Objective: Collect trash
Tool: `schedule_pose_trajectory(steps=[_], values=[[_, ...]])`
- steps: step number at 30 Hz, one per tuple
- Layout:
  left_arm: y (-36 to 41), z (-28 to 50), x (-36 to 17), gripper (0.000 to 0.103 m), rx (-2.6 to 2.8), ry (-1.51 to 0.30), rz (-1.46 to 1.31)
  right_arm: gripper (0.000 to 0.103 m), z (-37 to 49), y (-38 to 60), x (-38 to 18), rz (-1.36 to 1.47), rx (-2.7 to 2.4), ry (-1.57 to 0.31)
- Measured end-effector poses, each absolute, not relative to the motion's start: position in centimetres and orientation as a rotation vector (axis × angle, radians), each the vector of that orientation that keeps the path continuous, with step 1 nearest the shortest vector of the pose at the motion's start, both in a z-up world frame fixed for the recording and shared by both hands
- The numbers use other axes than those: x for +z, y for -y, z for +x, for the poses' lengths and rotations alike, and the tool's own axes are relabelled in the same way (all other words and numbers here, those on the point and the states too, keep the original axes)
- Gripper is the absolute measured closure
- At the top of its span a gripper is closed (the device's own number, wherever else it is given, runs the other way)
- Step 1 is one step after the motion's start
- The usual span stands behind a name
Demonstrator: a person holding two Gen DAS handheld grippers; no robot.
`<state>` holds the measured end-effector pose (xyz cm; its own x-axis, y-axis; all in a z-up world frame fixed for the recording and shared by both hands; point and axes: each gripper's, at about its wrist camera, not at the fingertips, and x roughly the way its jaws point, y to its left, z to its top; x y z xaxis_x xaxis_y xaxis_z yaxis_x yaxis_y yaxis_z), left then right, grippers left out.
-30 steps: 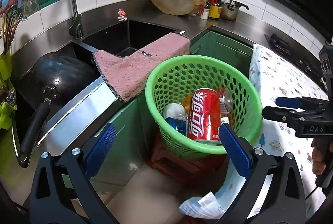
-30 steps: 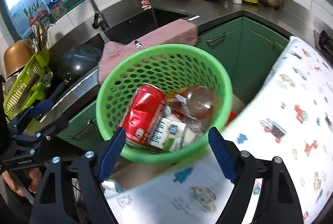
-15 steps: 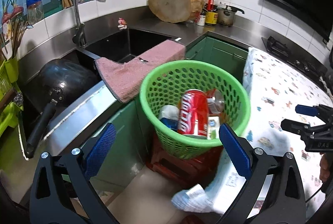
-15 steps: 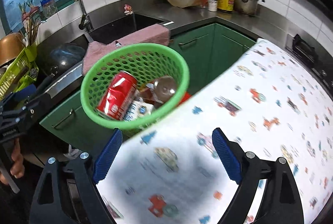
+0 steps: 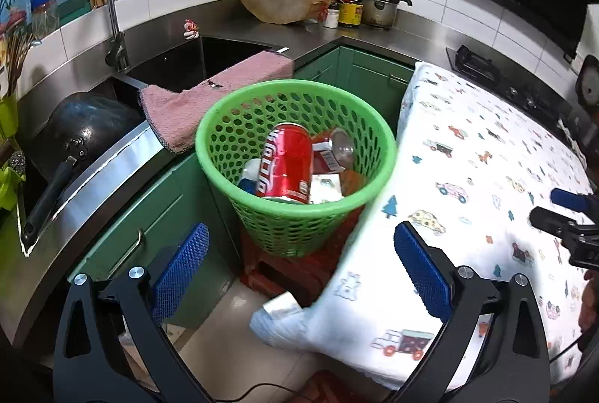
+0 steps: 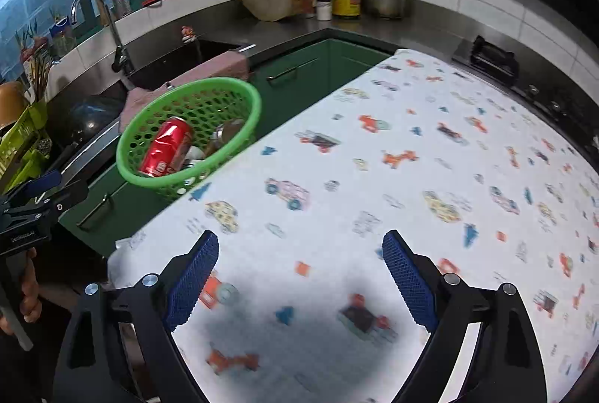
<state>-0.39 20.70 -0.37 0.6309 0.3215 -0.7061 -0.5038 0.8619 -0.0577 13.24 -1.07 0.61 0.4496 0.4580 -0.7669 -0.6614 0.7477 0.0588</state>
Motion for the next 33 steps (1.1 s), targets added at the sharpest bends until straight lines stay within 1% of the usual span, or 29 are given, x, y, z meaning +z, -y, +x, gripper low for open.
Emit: schedule_pose_trajectory(steps=[2,3,4,11,33], values=[[-19.9,-0.2,-0.4,0.005,0.472,-0.757,-0.264,0.016,13.2,2.3,0.9,-0.264,0.693,-0.846],[-19.4,0.0,-0.3,0.005,0.466,-0.764,-0.265,0.013,13.1,2.8,1.0,-0.264,0.689,-0.842],[-19.1,0.2,-0.3,0.005,0.460,-0.767,-0.263,0.012,13.1,3.3,1.2,-0.263,0.685,-0.835],[-16.4,1.4,0.1,0.005,0.435,-0.782,-0.221,0.011,13.0,6.2,2.1,-0.258,0.664,-0.805],[-12.8,2.4,-0.2,0.005,0.404,-0.803,-0.159,0.010,12.6,7.5,1.5,-0.299,0.665,-0.798]])
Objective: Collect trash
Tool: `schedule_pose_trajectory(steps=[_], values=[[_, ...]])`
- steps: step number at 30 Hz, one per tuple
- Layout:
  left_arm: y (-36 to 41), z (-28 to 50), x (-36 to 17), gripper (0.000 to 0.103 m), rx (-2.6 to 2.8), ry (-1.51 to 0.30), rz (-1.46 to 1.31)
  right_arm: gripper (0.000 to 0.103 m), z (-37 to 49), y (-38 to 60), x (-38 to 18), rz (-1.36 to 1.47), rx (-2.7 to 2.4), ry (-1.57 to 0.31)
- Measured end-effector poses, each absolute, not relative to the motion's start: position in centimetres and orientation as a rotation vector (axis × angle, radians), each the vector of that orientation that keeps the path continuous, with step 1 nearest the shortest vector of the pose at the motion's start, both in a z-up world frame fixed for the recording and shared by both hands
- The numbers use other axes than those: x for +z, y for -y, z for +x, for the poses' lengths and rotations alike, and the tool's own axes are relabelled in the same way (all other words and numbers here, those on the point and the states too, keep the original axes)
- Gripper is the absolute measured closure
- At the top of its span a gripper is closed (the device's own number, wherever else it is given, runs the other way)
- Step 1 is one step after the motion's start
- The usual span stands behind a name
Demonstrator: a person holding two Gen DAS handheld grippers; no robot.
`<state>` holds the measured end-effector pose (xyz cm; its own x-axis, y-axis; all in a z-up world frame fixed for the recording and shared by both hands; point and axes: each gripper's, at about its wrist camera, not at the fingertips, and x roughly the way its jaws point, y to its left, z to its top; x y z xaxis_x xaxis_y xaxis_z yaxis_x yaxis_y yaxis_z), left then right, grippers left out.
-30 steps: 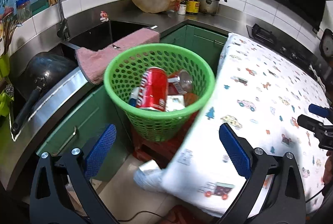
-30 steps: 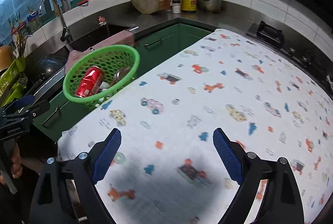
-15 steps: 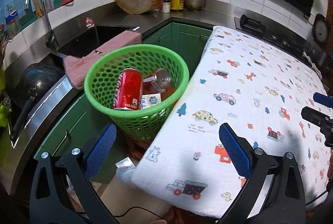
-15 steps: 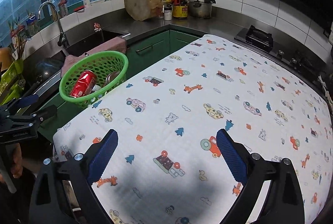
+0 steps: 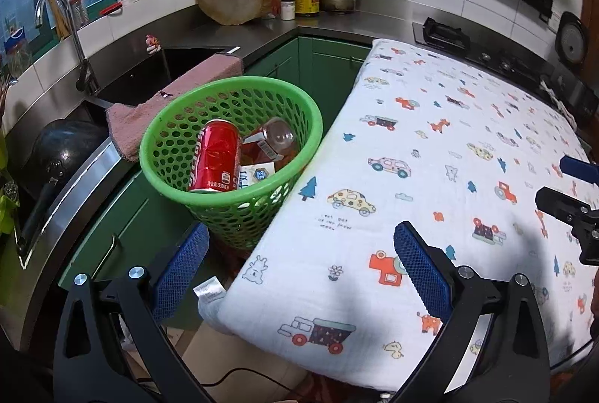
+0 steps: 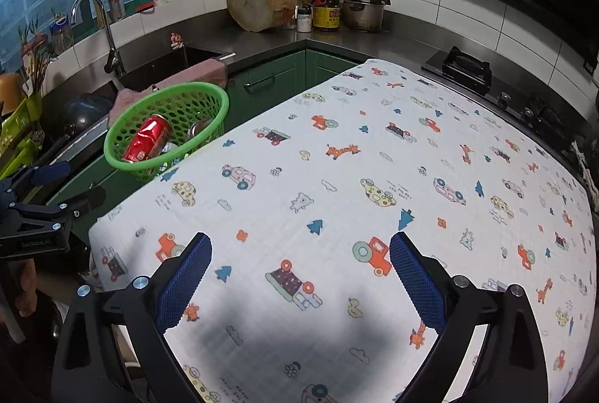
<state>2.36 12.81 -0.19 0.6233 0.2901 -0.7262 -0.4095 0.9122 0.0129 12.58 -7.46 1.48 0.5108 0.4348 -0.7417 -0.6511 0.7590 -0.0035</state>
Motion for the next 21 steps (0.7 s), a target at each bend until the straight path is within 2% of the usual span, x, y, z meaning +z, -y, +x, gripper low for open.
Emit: schedule_pose_trajectory(steps=[21], values=[[-11.5,2.5,0.2,0.005,0.416,-0.789,-0.150,0.009,11.4,9.3,1.3,-0.260,0.605,-0.792]])
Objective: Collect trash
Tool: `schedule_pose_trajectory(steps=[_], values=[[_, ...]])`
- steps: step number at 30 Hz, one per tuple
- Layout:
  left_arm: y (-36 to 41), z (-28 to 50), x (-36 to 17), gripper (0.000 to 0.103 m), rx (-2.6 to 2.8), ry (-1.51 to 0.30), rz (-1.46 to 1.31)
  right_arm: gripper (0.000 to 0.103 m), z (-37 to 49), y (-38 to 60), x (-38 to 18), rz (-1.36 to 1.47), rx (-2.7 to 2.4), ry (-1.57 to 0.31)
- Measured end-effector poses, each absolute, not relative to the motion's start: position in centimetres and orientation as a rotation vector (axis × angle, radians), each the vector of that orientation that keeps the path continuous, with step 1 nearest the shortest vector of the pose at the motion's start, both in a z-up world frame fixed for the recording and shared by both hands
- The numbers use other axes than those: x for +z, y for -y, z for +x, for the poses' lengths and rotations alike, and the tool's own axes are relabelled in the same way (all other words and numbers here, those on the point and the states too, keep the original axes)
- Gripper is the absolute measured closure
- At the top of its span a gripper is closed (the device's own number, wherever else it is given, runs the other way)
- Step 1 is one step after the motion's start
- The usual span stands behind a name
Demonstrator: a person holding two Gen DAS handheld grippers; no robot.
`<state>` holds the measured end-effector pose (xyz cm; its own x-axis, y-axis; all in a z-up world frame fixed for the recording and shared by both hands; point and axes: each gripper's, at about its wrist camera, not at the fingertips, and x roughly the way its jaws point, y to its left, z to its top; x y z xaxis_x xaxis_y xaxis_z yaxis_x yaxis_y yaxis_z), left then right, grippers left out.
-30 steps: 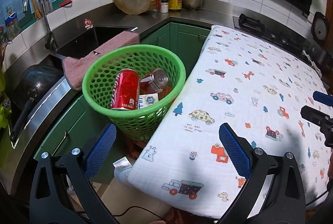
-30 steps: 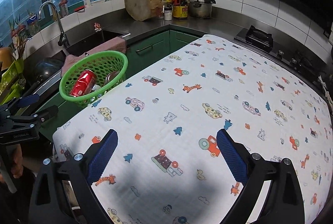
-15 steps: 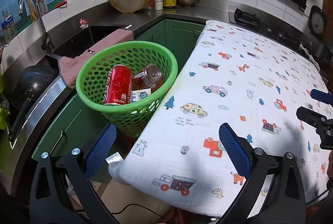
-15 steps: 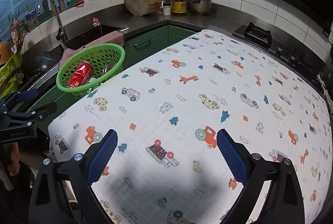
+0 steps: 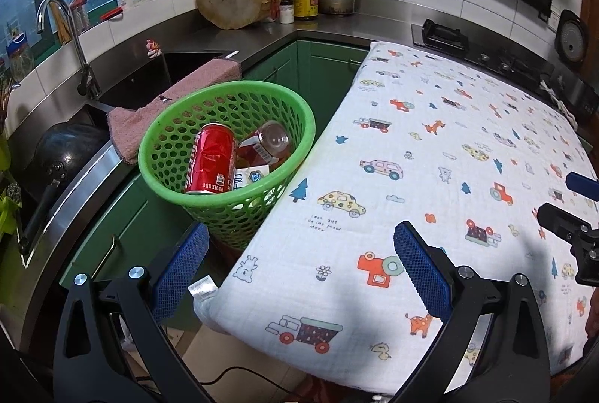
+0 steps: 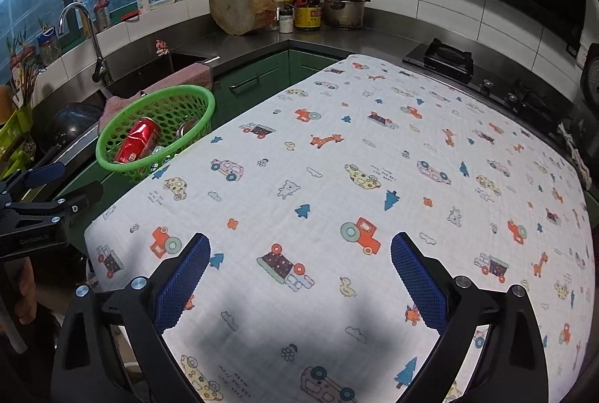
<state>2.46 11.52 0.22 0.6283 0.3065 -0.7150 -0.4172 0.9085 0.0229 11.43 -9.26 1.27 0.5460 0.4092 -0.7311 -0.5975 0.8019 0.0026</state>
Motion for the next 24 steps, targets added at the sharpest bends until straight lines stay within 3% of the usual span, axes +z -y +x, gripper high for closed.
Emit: schedule_pose_trajectory(steps=[24], values=[[-11.0,2.1,-0.3,0.005,0.429,-0.799,-0.161,0.008,9.5,8.8,1.6,-0.252,0.600,-0.759]])
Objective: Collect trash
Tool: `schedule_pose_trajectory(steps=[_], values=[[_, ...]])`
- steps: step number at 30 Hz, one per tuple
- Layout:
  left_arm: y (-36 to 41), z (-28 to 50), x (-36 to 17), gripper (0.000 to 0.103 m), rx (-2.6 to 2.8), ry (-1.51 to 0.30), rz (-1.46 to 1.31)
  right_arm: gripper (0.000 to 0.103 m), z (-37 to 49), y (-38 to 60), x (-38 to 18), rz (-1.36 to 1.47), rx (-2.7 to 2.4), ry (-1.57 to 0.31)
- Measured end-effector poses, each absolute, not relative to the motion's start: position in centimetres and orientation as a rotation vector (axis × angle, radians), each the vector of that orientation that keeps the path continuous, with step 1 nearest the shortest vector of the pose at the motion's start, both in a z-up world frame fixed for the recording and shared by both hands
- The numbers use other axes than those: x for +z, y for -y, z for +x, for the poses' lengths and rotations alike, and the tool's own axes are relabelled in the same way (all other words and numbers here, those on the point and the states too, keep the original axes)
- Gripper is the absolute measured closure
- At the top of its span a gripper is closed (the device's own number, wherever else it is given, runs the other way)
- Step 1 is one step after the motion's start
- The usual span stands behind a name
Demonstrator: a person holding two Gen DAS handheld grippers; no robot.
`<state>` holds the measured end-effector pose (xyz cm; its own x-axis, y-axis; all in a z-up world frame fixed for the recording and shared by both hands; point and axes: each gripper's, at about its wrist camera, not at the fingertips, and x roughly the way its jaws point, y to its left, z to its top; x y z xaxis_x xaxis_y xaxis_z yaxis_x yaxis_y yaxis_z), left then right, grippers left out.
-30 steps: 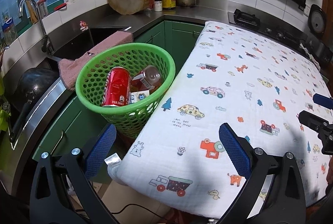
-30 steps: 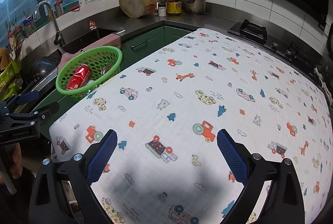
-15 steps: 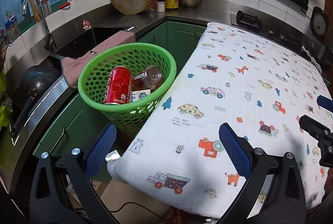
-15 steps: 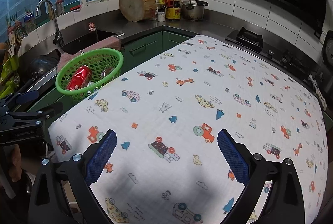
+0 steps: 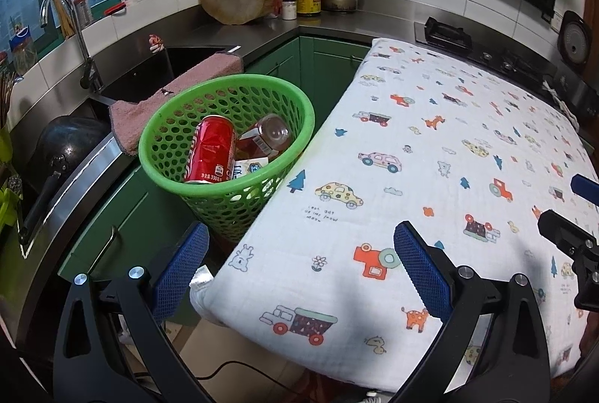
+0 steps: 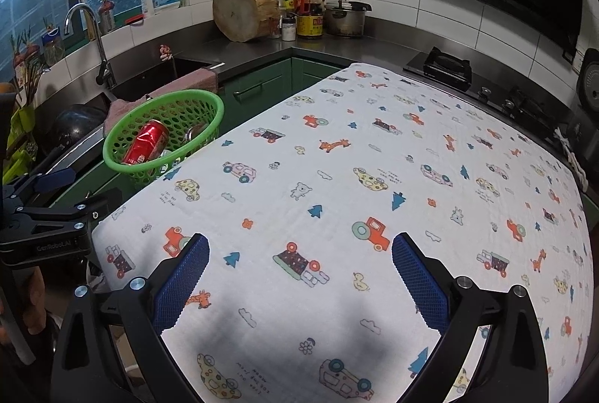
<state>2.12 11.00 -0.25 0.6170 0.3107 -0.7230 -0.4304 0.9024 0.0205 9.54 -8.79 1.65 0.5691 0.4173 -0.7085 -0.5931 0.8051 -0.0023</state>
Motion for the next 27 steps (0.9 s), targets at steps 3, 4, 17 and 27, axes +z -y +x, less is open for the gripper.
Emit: schedule_pose_trajectory(steps=[3,4,17,27], values=[[-11.0,2.1,-0.2,0.005,0.428,-0.798,-0.162,0.008,9.6,9.0,1.7,-0.245,0.595,-0.760],[-11.0,2.1,-0.3,0.005,0.429,-0.800,-0.160,0.008,9.6,9.1,1.7,-0.243,0.594,-0.760],[-10.4,1.4,0.6,0.005,0.428,-0.782,-0.157,0.008,9.9,9.9,1.5,-0.226,0.582,-0.770],[-10.1,1.1,1.1,0.005,0.429,-0.768,-0.150,0.008,9.7,10.0,1.5,-0.225,0.585,-0.769]])
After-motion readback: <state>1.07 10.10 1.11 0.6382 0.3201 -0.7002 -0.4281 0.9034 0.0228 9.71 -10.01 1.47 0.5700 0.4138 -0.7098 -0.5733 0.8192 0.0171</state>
